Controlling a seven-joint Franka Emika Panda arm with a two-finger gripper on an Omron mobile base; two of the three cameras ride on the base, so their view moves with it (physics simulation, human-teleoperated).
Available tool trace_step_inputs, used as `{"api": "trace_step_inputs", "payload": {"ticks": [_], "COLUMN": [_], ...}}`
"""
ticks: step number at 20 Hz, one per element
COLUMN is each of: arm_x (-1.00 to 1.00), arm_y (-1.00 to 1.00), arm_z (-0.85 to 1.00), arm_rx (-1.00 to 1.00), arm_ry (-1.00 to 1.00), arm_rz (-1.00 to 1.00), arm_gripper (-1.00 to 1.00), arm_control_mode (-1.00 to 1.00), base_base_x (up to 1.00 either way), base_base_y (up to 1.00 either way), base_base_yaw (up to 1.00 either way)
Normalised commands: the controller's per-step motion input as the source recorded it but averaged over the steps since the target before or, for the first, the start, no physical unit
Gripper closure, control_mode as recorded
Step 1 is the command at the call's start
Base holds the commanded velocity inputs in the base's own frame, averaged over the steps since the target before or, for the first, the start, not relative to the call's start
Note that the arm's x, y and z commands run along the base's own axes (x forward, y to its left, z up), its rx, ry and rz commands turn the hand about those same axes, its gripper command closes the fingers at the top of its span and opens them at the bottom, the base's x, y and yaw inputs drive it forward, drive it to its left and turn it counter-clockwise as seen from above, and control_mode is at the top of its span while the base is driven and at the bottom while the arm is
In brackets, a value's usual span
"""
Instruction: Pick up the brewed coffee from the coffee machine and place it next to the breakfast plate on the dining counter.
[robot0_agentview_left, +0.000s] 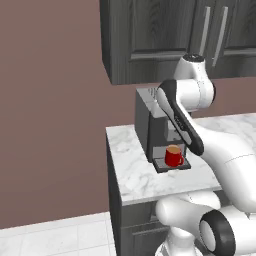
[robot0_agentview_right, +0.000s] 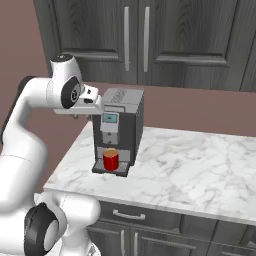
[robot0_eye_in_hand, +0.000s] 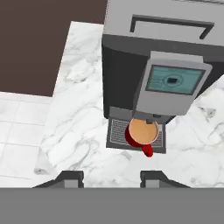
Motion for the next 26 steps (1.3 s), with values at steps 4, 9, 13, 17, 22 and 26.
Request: {"api": "trace_step_inputs", "payload": {"ticks": [4,9,13,17,22,26], "arm_x": [-0.18,-0.95,-0.94,-0.26,0.15,0.04], "arm_y": [-0.45,-1.00,-1.00,-0.56,0.01,0.01], "arm_z": [-0.33,-0.38,-0.22,-0.81,-0.97,-0.57], "arm_rx": [0.10,0.26,0.27,0.14,0.00,0.03], "arm_ry": [-0.02,-0.41,-0.46,-0.20,-0.07,-0.23], "arm_rz": [0.02,0.13,0.25,0.34,0.33,0.30], "arm_gripper": [-1.00,-1.00,-1.00,-1.00,-1.00,-1.00], "arm_control_mode": [-1.00,-1.00,-1.00,-1.00,-1.00,-1.00], "base_base_x": [0.00,0.00,0.00,0.00,0.00,0.00], "base_base_y": [0.00,0.00,0.00,0.00,0.00,0.00], "base_base_yaw": [0.00,0.00,0.00,0.00,0.00,0.00]}}
